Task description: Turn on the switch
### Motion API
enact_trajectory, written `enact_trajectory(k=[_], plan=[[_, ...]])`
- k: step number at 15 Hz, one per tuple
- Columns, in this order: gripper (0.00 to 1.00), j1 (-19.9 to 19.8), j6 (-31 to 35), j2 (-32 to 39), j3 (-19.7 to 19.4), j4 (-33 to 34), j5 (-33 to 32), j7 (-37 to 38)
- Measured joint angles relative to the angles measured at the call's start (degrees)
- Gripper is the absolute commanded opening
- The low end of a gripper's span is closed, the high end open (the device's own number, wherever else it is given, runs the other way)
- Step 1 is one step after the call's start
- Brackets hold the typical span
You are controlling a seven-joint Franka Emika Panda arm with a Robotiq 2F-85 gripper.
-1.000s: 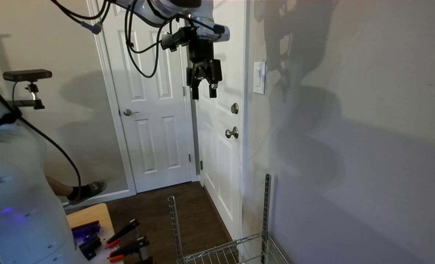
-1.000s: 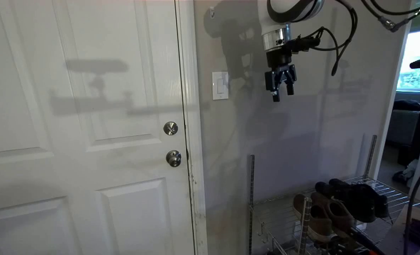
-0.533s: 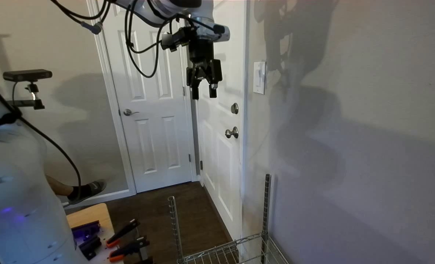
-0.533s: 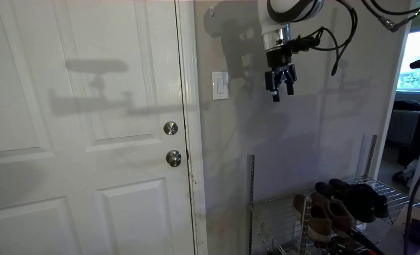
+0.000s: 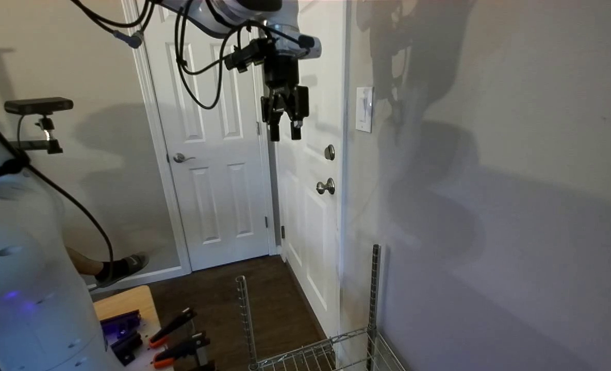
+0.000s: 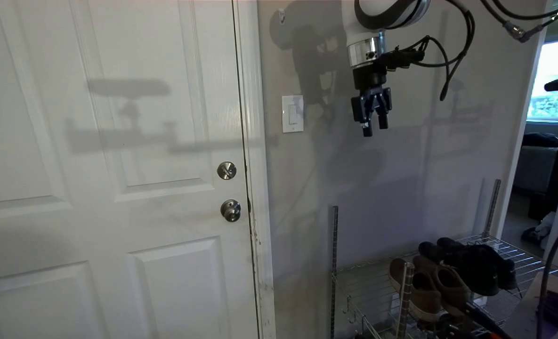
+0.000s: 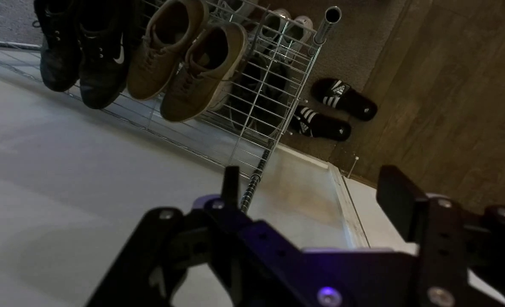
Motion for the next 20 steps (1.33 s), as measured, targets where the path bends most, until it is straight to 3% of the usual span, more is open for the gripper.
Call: enact_trajectory(k=[4,8,11,14,20], plan=[[0.27,0.57,3.68,0.85,-0.62,0.01,0.21,-0.21],[0.05,1.35,17.46,4.48,-0.97,0.01,0.24,-2.71],[0.0,1.43,28.72,7.91,-1.49,-0.05,0.8,-4.4],[0.05,1.43,39.37,10.04,-2.21,-0.49,0.81,-6.09],[0.04,1.45,64.4,10.89,-2.67,-4.61,0.62,-9.19]])
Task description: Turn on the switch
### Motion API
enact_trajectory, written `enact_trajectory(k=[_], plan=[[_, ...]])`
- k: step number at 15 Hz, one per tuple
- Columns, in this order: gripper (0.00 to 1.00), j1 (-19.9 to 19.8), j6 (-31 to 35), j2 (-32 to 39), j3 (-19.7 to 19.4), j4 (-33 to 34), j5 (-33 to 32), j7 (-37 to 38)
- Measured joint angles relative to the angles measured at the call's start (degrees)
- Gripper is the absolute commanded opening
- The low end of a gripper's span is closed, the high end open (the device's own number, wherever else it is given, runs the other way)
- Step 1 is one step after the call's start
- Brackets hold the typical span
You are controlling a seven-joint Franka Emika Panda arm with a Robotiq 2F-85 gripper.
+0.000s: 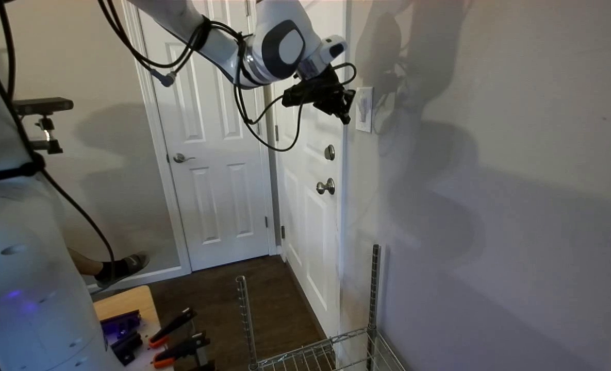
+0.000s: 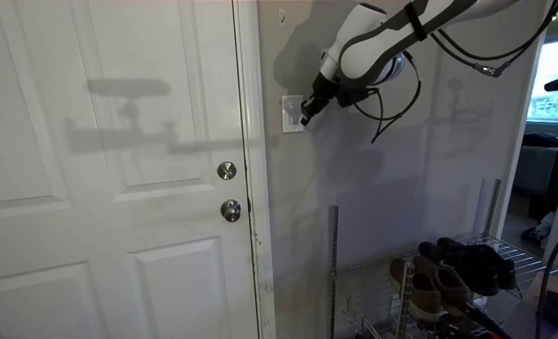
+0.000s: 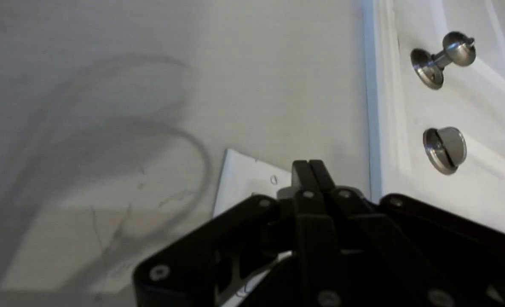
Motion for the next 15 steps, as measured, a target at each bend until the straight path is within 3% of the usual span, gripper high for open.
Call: enact_trajectory(k=[3,7,15], plan=[[0.04,0.0,9.59,0.28,0.0,-2.21,-0.78,-0.2],[0.04,-0.05,17.39,1.13,0.0,-3.41,-1.52,-0.2],[0.04,-1.57,22.41,2.46,-0.79,-1.92,-3.26,-0.19]])
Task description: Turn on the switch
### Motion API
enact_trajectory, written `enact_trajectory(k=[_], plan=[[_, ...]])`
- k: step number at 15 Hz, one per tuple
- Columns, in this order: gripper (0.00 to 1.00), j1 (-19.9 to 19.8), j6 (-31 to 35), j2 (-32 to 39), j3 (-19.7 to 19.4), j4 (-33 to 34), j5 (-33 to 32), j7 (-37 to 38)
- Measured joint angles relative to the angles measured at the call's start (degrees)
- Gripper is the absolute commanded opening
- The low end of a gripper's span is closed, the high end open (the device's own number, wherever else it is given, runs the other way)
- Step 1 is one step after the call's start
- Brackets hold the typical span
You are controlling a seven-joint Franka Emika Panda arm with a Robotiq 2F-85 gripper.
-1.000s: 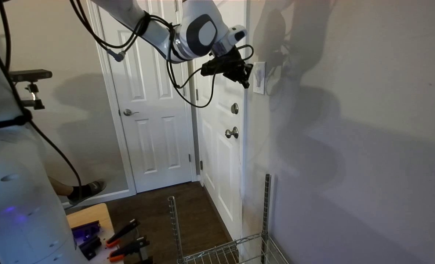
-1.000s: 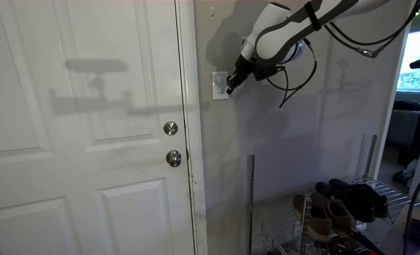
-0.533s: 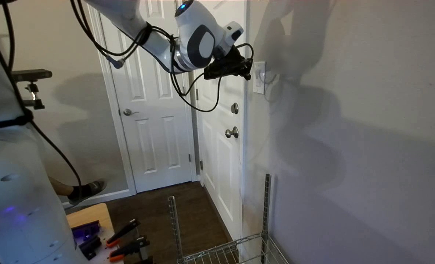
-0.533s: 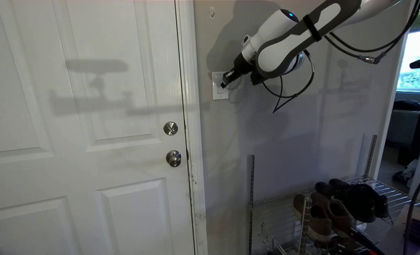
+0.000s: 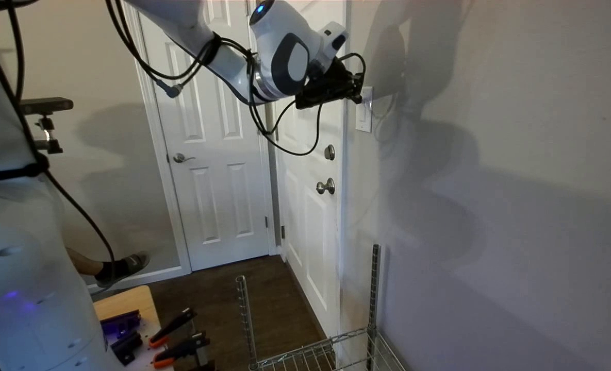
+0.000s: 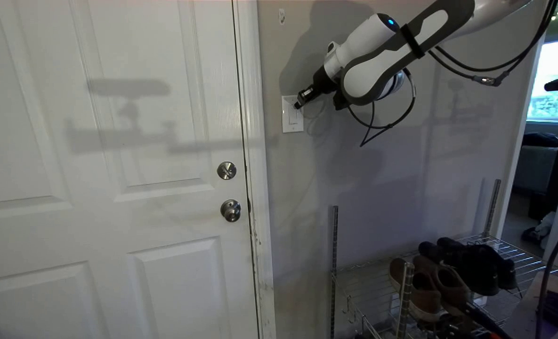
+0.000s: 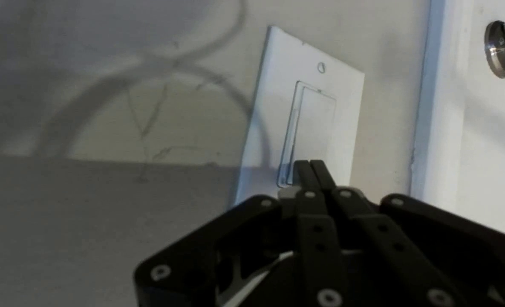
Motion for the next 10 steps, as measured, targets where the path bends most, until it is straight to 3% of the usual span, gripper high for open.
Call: enact_trajectory(k=[10], plan=[[0.03,-0.23,-0.01,1.43,-0.04,1.53,-0.06,0.0]])
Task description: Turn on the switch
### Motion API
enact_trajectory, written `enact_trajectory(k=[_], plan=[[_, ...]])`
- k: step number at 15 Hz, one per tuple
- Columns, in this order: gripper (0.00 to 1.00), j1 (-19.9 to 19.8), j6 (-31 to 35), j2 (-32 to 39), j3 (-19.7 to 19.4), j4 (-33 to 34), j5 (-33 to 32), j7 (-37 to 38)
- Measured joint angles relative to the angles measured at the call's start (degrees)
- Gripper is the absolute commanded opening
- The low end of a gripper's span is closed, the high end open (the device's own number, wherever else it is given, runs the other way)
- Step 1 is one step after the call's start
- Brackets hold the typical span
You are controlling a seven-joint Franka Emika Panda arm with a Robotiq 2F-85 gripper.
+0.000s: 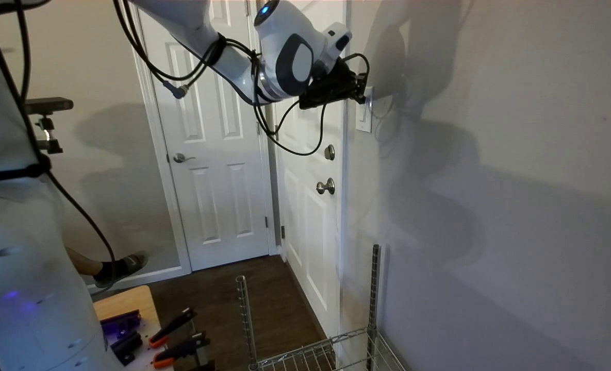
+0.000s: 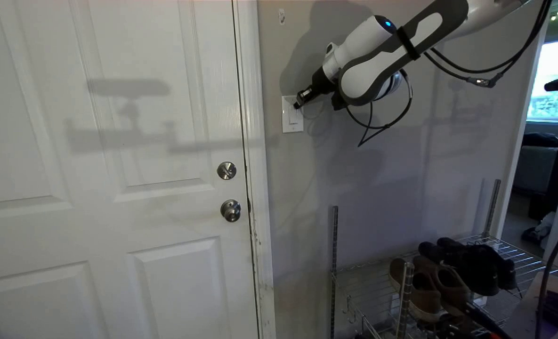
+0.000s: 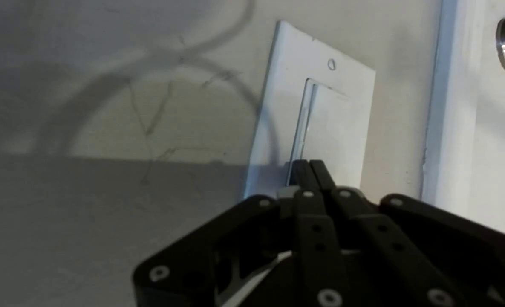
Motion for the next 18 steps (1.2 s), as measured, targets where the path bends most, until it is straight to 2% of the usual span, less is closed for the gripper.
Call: enact_trajectory(k=[7,10,13,14,18], plan=[[0.03,-0.02,-1.35,-0.27,-0.16,0.04,-1.06,0.38],[0.02,1.08,-10.64,-1.59,0.3,-0.15,1.58,0.46],[0.02,3.67,-20.51,-3.31,0.99,-0.53,8.54,-0.77],[0.04,4.3,-23.2,-3.84,1.05,-0.53,10.13,-0.79],[0.05,4.48,-28.59,-5.08,0.59,-0.47,11.04,-0.74]])
